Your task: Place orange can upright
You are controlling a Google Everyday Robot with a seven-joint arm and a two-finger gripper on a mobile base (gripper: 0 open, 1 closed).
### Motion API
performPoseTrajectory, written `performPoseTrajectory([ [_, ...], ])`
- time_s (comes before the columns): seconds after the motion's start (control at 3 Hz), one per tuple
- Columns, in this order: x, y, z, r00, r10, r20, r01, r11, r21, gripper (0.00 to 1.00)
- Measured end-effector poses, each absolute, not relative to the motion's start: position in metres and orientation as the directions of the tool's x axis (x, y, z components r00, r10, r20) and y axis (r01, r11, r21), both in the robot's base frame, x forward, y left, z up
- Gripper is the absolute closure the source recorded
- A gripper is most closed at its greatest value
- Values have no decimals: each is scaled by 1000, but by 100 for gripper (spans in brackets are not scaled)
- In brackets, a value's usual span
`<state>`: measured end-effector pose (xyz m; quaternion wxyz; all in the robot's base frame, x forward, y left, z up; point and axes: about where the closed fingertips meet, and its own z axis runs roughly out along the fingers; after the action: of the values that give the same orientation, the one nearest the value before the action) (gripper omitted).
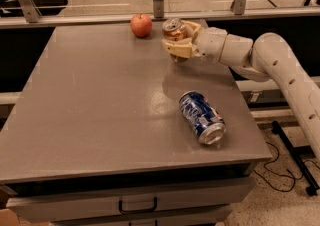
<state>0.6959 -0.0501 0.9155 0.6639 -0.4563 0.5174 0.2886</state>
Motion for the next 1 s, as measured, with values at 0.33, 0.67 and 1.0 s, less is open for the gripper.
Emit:
performPoseTrajectory([
  [0.33,697,-59,910,265,-66,-962,-852,452,-265,58],
  [0.67,703,-68,905,231,-42,-972,-840,495,-222,35],
  [1.0,708,-76,900,207,-25,-978,-828,528,-189,12],
])
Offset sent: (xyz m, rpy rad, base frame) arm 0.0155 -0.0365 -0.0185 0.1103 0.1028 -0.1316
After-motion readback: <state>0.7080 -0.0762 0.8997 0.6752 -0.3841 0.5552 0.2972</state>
